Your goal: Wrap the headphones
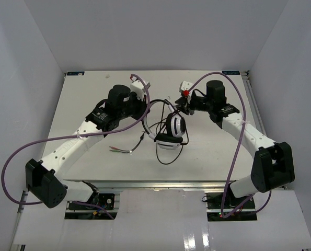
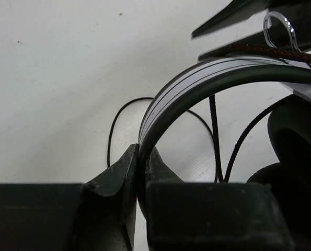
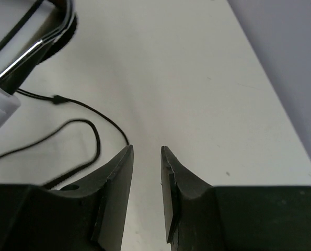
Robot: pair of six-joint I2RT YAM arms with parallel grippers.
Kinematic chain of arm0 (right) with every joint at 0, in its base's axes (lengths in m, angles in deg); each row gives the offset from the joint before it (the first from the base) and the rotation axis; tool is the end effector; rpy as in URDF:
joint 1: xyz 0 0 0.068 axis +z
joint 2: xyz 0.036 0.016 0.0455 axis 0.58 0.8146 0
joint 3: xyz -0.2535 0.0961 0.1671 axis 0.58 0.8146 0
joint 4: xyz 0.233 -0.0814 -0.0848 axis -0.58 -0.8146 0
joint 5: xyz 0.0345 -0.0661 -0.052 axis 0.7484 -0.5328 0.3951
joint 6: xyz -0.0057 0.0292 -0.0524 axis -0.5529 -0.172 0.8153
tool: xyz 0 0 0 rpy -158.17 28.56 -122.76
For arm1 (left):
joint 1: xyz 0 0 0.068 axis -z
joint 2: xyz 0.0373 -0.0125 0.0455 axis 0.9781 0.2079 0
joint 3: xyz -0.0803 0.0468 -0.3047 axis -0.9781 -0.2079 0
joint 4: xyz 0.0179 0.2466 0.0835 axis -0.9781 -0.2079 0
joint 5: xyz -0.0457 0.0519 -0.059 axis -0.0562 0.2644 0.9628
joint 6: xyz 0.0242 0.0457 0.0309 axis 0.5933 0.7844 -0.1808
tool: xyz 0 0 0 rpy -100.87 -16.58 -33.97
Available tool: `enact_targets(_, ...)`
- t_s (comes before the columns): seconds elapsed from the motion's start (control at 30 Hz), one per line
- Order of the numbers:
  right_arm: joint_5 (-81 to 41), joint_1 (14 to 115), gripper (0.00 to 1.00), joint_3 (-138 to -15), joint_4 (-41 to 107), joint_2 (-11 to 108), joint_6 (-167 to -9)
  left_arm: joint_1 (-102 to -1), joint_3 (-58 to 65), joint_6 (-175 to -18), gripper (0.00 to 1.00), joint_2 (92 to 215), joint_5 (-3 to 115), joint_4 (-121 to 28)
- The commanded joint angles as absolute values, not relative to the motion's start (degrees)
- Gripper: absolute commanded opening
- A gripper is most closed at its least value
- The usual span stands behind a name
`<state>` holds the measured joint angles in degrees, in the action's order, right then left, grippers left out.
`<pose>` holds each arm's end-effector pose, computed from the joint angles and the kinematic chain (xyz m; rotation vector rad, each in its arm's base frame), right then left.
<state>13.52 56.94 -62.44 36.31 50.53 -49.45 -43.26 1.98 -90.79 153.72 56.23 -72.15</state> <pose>0.3000 0.1496 0.3539 -1.2296 1.3789 0.5475 0.2379 -0.1728 0.3975 0.6131 2.0186 -0.5795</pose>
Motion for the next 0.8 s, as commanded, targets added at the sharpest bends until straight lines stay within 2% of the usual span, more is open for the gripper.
enact_targets(0.0,21.3,56.9,0.42,-62.9,44.3,50.9,-59.7,-43.0,9.6,-94.1,0.0,150.4,59.8,-70.9)
enact_targets(0.1,20.7,54.2,0.64,-63.9,43.9,51.3,-61.5,-43.0,11.5,-94.8,0.0,149.3,59.1,-71.9)
enact_targets(0.13,22.4,53.2,0.69,-63.9,44.0,51.7,-62.4,-43.0,12.1,-95.6,0.0,149.0,59.2,-71.9)
enact_targets(0.3,24.0,51.2,0.83,-62.1,43.6,51.6,-63.1,-43.1,17.4,-99.6,0.0,150.0,56.0,-73.9)
enact_targets(0.43,15.2,50.4,0.97,-60.6,43.3,49.3,-61.3,-43.0,21.0,-102.7,0.0,150.6,50.0,-76.6)
enact_targets(0.53,18.9,48.3,0.98,-60.0,43.2,49.1,-60.9,-43.1,21.8,-105.0,0.0,150.1,46.2,-76.9)
enact_targets(0.67,38.0,48.2,0.99,-56.9,44.1,48.6,-59.4,-43.1,22.7,-107.9,0.0,150.1,45.7,-76.7)
enact_targets(0.77,41.0,50.3,0.96,-53.5,52.0,47.5,-64.8,-43.0,23.1,-109.2,0.0,150.6,46.2,-76.7)
